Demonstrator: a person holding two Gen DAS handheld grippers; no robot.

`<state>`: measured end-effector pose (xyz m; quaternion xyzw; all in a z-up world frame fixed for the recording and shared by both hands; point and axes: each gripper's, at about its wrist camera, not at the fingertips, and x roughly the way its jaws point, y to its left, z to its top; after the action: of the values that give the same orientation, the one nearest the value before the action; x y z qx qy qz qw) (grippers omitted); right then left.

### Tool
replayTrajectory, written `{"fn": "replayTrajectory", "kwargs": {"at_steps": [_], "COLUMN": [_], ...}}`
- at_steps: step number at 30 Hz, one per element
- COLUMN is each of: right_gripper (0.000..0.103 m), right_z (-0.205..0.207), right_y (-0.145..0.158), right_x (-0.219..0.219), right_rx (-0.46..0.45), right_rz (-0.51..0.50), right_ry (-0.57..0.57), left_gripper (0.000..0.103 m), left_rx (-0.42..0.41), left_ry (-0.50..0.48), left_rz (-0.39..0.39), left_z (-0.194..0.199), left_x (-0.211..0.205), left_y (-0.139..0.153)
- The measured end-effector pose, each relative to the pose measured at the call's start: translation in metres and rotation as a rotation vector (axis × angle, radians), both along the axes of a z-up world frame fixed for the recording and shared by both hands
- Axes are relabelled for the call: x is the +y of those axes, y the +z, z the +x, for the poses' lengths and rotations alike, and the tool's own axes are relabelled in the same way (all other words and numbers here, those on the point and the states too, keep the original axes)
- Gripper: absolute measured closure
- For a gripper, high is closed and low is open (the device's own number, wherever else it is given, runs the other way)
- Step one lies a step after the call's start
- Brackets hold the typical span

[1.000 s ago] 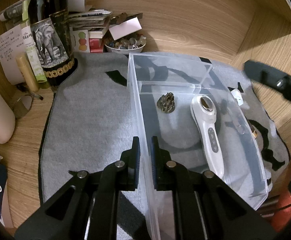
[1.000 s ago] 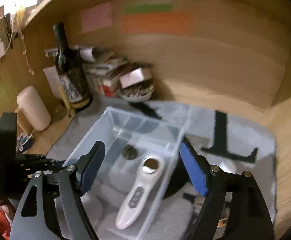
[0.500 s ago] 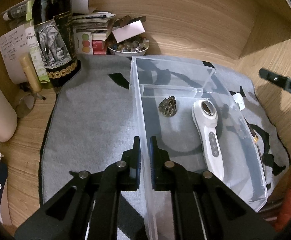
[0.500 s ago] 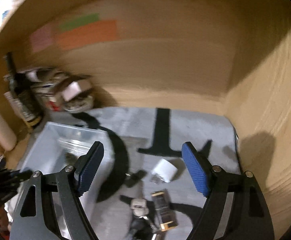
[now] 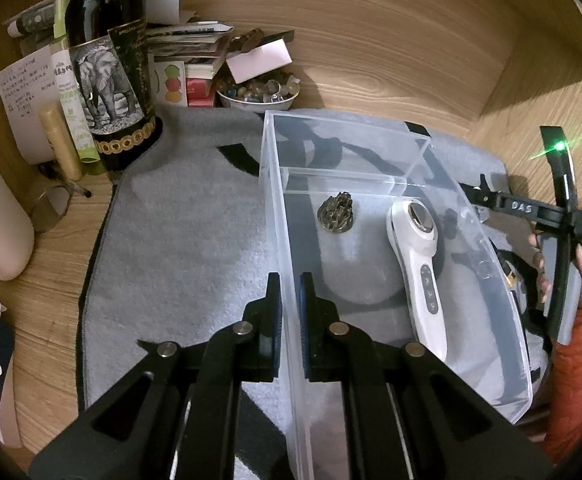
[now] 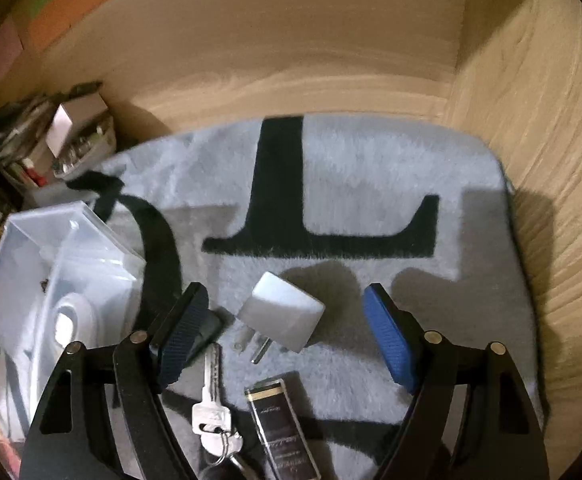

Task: Organize rigid objects
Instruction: 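Grasp the white plug adapter on the mat with the right gripper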

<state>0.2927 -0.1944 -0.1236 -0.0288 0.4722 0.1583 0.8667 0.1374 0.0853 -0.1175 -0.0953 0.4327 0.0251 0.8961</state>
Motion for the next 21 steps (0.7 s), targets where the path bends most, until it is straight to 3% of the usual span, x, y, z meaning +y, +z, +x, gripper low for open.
{"fn": "replayTrajectory", "kwargs": {"at_steps": [2, 11, 21], "right_gripper": [0.059, 0.059, 0.059], "right_z": [0.002, -0.011, -0.049], "right_y": [-0.004, 0.006, 0.058], "right_x": [0.002, 0.002, 0.020], "right_rx": [0.024, -0.024, -0.164], "right_rz": [-0.003, 0.020, 0.049], "right_ry": [0.027, 0.045, 0.114], "left_gripper": [0.095, 0.095, 0.095], "left_rx": [0.002, 0.004, 0.003], "left_ry": [0.002, 0.004, 0.003], "left_rz": [-0.001, 0.007, 0.013], "left_z": [0.000, 0.000, 0.000], "left_x": [-0.001, -0.002, -0.002], "left_y": [0.000, 0.000, 0.000]}}
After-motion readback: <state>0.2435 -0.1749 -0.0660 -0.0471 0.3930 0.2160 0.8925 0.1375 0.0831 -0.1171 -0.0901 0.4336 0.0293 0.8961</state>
